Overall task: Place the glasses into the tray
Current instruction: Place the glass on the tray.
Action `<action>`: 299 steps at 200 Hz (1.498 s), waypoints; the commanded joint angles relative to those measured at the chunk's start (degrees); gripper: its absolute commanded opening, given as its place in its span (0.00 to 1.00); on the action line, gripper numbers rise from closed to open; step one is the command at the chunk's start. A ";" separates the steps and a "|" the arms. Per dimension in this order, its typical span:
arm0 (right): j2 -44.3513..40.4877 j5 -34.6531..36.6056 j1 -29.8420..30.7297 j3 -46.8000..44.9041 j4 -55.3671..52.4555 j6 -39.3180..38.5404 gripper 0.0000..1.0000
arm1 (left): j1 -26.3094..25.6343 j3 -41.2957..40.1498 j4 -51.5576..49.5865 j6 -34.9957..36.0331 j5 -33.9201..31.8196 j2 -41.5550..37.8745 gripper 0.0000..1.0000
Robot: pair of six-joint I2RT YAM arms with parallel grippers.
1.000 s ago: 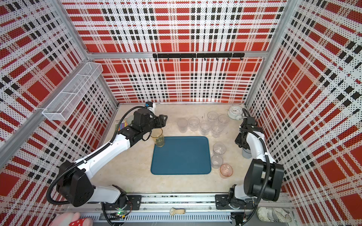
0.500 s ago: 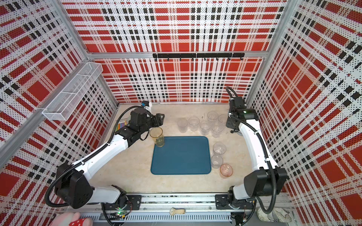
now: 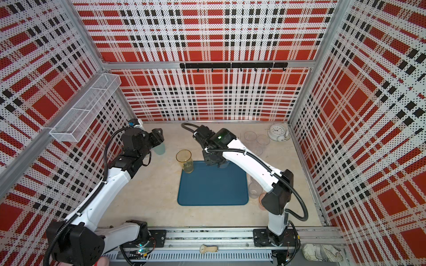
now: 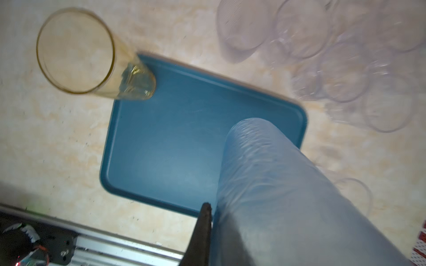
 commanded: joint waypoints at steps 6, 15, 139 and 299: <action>-1.40 -8.41 0.62 -6.18 10.57 3.00 0.00 | -0.06 -0.54 -0.77 -0.27 1.68 -1.85 0.69; -1.69 -11.73 1.05 -9.42 15.04 4.29 0.00 | -0.15 -0.42 -0.59 -0.36 1.89 -1.67 0.69; 11.25 -8.79 9.39 -2.29 15.95 2.11 0.05 | -1.75 1.70 -2.33 0.34 0.13 -1.78 0.69; 15.00 -12.28 9.75 2.68 19.60 1.73 0.26 | -2.93 1.29 -2.97 0.20 -0.16 -2.22 0.69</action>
